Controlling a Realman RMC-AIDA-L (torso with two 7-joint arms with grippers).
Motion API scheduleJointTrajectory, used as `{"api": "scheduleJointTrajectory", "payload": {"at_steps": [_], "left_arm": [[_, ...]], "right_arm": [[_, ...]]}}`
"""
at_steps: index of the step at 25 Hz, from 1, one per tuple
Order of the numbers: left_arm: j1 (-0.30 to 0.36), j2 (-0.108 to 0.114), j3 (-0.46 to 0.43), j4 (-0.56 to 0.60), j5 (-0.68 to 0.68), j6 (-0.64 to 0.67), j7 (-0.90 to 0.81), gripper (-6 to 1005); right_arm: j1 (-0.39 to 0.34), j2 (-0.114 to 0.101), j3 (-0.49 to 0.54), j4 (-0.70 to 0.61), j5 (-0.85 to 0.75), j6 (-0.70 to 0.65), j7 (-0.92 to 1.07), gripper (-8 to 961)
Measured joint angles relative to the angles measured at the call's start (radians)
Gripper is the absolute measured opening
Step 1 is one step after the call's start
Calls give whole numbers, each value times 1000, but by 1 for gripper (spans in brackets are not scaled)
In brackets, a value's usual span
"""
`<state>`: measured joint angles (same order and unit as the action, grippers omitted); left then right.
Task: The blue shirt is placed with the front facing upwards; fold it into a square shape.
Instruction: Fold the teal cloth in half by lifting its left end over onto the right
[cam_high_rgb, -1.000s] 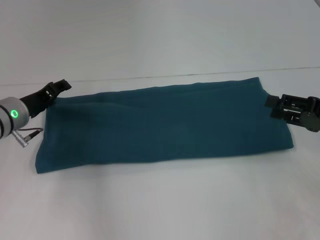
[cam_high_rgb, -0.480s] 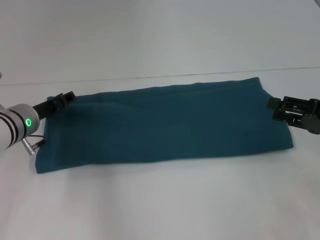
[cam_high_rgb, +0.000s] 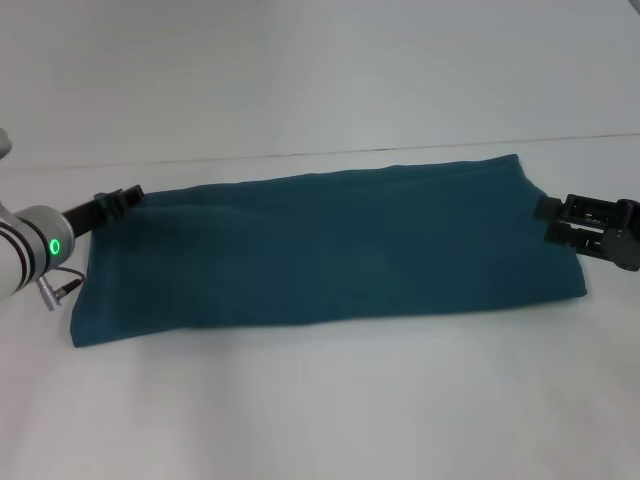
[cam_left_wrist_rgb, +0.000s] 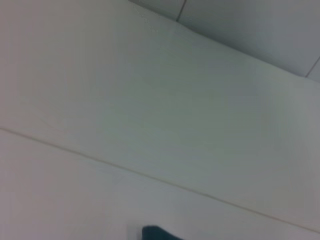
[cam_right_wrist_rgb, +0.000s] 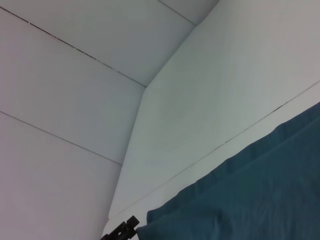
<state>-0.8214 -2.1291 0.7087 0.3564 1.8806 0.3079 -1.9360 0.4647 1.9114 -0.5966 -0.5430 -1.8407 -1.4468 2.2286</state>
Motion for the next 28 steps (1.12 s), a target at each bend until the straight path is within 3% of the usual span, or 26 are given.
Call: {"api": "scheduleJointTrajectory", "payload": {"at_steps": [5,9,13,18,25,28], "left_arm": [[1,-3,0,18,0,5,-5,690],[53,-21,-4,93,-1,85,-49,691],[90,-22,-3,140,-1,166,-112,691],[123,16,-4,157,0,346,-204,691],[190,112,-26,162,11,702,-439,691],[213,125,-93,164,22,808,-506,691]], "right_arm": [[2,-1,0,0,0,1,-2,651],[5,-3,0,0,0,2,-2,651],[2,-3,0,0,0,2,-1,651],[-2,-6,1,0,0,2,0,651],[-1,-8,0,0,0,-2,-3,651],[3,-8,-4,0,0,1,-6,651]]}}
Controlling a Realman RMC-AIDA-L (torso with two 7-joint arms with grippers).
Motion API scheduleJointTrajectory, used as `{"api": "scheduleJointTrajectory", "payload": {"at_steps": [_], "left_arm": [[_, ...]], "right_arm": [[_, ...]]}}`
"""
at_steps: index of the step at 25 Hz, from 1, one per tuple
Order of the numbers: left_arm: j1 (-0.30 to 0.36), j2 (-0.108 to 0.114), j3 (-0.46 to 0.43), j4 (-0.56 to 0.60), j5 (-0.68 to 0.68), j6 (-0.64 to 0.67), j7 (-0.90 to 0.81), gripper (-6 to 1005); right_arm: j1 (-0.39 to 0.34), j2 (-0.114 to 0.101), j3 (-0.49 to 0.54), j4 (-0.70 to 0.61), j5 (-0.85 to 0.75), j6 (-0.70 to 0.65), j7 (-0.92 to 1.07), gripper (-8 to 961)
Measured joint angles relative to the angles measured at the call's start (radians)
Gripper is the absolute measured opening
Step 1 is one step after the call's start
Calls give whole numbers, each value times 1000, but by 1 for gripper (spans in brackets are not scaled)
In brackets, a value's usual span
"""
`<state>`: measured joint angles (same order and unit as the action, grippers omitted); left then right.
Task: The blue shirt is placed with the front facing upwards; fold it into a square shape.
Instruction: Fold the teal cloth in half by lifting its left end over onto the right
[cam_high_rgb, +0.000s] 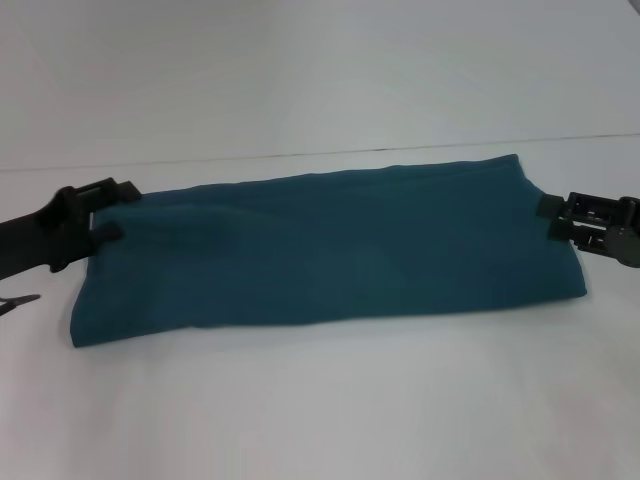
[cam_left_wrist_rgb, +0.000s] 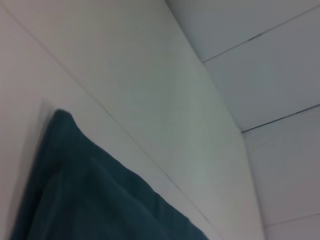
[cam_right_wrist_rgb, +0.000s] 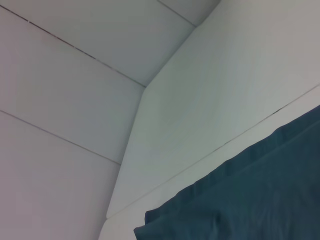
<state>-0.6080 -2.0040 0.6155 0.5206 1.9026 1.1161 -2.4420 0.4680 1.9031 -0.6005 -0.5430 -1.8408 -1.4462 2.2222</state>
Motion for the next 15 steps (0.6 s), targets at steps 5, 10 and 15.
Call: {"api": "scheduleJointTrajectory", "payload": {"at_steps": [5,10,15], "left_arm": [[9,5,-54,-7,55,9,-52,691],[5,-8,-18,-47,67,-126,-38,691],[0,-23,43,-60,68,-215,-28,691]], "right_arm": [[3,1,-3,0,0,1,-3,651],[0,3,0,0,0,1,-3,651],[-2,4,3,0,0,1,-3,651]]}}
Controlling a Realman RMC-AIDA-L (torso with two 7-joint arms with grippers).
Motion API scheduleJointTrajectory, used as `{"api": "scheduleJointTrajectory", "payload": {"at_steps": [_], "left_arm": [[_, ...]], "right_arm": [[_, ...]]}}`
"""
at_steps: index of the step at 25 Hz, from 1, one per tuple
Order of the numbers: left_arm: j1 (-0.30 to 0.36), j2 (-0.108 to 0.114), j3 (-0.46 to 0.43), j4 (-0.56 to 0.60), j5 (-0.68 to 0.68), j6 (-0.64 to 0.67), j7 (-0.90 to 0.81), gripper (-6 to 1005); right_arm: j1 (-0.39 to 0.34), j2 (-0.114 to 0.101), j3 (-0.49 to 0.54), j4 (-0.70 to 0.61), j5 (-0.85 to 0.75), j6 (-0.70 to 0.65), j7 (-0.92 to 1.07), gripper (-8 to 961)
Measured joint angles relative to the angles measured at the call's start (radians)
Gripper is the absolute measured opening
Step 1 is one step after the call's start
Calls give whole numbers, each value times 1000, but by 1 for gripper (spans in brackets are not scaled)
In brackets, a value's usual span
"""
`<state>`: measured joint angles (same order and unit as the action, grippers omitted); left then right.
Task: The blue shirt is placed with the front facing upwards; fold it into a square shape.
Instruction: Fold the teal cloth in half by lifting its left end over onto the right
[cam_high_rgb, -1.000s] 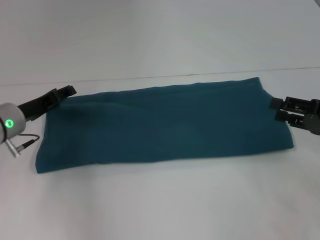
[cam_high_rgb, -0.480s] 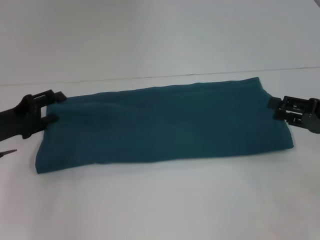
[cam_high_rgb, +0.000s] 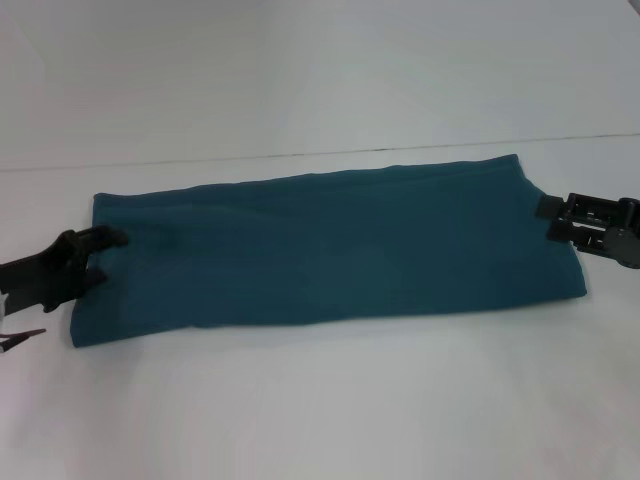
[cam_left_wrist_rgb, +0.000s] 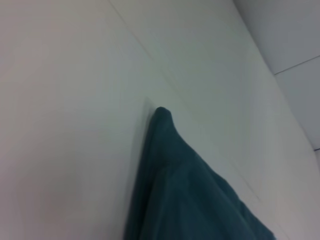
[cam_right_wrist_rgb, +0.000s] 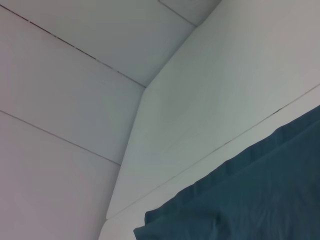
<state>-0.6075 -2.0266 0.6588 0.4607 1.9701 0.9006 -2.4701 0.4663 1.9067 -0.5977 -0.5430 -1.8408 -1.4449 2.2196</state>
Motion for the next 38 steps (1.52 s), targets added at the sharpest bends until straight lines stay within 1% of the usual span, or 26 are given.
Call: {"api": "scheduleJointTrajectory", "payload": {"at_steps": [7,10,13,17,19,20,23,25,26,32,34,38], "left_arm": [[5,-6,24,-7,18,-54,0,691],[5,-6,24,-15,25,-55,3,691],[4,-6,22,-4,27,-39,8,691],[11,-6,16,70,28,25,37,690],[11,-4,18,89,28,45,51,690],[1,7,20,106,44,79,66,690],[-10,15,17,114,68,95,70,702],[-14,17,20,120,83,93,68,714],[-17,17,23,121,91,88,60,720],[-43,14,38,103,241,-37,-73,907],[-55,10,42,90,271,-68,-85,907],[-68,-1,60,79,282,-113,-43,907]], "right_arm": [[3,0,1,0,0,0,3,650],[5,0,0,0,0,0,3,650],[7,0,-1,0,0,0,2,650],[5,-1,2,0,0,-1,3,650],[4,-2,2,0,0,-1,3,650],[4,-2,1,0,0,-1,3,650],[5,-2,1,0,0,-1,1,650],[5,-2,-1,0,0,0,1,651],[5,-2,-1,0,0,0,1,651],[7,-1,0,0,0,0,2,651],[7,-1,1,0,0,0,3,651],[8,0,1,0,0,2,3,651]]}}
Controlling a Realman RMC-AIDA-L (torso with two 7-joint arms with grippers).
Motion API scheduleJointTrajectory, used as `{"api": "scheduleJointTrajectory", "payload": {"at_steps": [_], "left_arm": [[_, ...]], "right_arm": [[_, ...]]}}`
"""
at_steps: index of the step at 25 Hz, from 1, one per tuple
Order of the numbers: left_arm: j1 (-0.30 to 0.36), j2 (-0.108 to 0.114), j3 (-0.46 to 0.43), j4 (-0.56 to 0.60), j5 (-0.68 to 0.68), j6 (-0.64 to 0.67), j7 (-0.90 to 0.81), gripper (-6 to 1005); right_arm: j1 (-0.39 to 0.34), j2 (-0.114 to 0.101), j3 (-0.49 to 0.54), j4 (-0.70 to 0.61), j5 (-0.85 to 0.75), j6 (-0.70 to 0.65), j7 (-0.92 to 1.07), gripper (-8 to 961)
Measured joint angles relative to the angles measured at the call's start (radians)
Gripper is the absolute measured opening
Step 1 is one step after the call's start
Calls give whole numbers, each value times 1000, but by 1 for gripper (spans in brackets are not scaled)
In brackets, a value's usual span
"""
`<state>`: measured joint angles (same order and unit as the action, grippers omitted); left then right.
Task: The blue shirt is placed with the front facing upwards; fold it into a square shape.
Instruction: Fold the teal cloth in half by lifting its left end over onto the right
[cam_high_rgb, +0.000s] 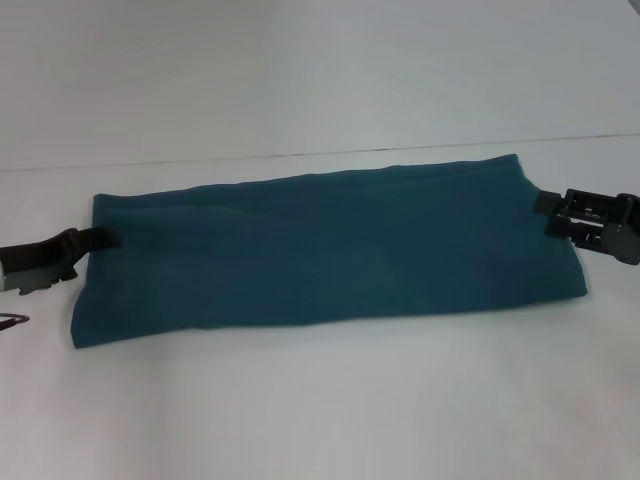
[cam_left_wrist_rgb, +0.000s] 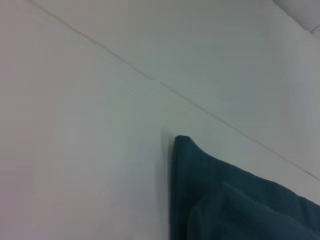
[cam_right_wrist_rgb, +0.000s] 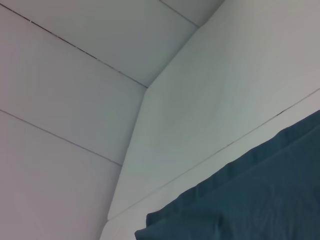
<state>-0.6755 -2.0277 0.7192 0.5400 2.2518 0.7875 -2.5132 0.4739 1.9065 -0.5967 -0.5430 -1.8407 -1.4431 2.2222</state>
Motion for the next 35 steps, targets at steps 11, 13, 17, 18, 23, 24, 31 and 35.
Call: {"api": "scheduleJointTrajectory", "payload": {"at_steps": [11,13,17,18,23,24,31,35], "left_arm": [[-4,-7,3,-1,3,-28,37,901],[-4,-8,10,-4,4,-29,37,900],[-8,-8,17,-15,4,-29,40,897],[-8,-8,17,-15,4,-29,44,897],[-10,-8,18,-15,5,-29,53,894],[-10,-8,18,-15,5,-29,53,893],[-10,-8,36,-15,5,-30,54,889],[-12,-9,42,-23,5,-31,54,886]], "right_arm": [[0,2,0,0,0,5,-1,650],[-1,2,0,0,0,5,-1,650],[-3,1,0,0,0,6,-1,650],[-3,0,0,0,0,6,-1,650],[-7,0,0,0,0,6,-1,650],[-7,0,0,0,0,6,-1,650],[-7,0,0,0,0,6,-1,650],[-6,0,0,0,0,6,-1,650]]}}
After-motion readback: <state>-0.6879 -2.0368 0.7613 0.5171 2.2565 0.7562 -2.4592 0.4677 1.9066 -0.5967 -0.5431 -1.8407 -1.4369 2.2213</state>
